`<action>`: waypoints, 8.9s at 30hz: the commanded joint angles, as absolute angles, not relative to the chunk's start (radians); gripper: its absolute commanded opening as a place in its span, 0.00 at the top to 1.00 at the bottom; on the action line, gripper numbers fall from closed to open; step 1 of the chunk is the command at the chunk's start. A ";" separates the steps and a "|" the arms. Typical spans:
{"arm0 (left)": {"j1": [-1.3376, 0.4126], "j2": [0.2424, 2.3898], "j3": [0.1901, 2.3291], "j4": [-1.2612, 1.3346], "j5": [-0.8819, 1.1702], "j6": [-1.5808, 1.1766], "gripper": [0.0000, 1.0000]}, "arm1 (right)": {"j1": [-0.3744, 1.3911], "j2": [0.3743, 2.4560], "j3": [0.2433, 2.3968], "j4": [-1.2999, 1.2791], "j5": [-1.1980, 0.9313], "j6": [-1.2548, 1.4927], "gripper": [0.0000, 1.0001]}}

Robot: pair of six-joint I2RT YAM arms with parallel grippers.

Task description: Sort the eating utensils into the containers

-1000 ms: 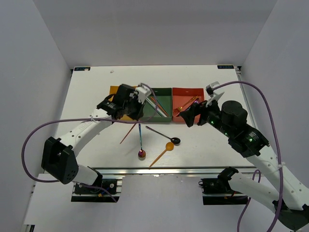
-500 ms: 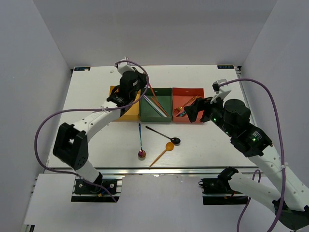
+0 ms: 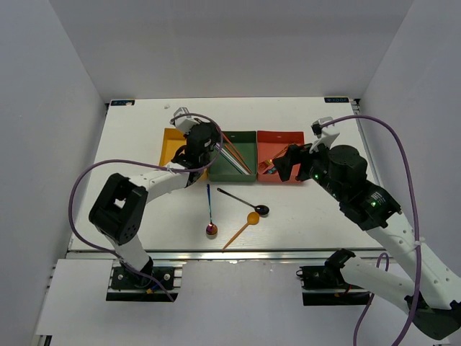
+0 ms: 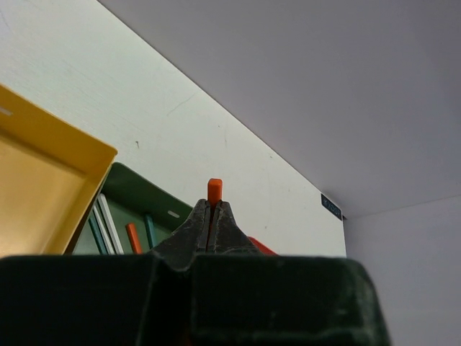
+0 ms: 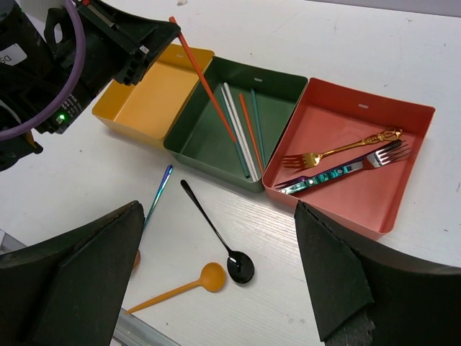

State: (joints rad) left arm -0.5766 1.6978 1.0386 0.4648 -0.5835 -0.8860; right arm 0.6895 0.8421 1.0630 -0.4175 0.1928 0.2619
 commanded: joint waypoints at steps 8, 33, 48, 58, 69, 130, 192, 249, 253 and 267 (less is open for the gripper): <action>-0.611 1.759 1.051 0.511 -0.609 -0.945 0.87 | 0.693 0.845 1.065 -0.391 0.192 0.259 0.11; -0.663 1.487 1.378 -0.483 -0.681 -0.536 0.02 | 0.744 1.042 0.996 -0.486 0.375 0.554 0.11; -0.657 0.859 0.873 -0.897 -1.117 -0.705 0.02 | 1.219 1.420 1.006 -0.673 0.670 1.277 0.11; -0.655 0.738 0.773 -0.764 -1.020 -0.612 0.02 | 1.379 1.923 1.454 -1.221 0.667 1.762 0.11; -0.657 0.681 0.764 -0.742 -0.983 -0.594 0.02 | 1.321 1.828 1.165 -0.838 0.594 1.694 0.27; -0.657 0.532 0.755 -0.744 -1.014 -0.614 0.02 | 0.838 2.350 2.236 -0.256 -0.045 -0.006 0.87; -0.657 0.491 0.747 -0.719 -0.969 -0.587 0.02 | 1.190 2.117 1.441 -0.502 0.388 0.848 0.96; -0.657 0.495 0.746 -0.715 -0.969 -0.584 0.02 | 0.828 2.274 2.185 -0.169 -0.015 0.051 0.30; -0.657 0.494 0.744 -0.718 -0.973 -0.586 0.02 | 0.828 2.011 1.938 -0.193 -0.043 -0.001 0.30; -0.657 0.500 0.744 -0.718 -0.971 -0.587 0.02 | 0.839 1.588 1.128 -0.362 -0.060 -0.181 0.33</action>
State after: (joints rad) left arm -0.6575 0.4892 0.7506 -0.7246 -0.9779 -0.5915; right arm 0.8394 1.5661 1.1671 -0.2806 -0.1024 -0.1417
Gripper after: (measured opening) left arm 0.982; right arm 0.682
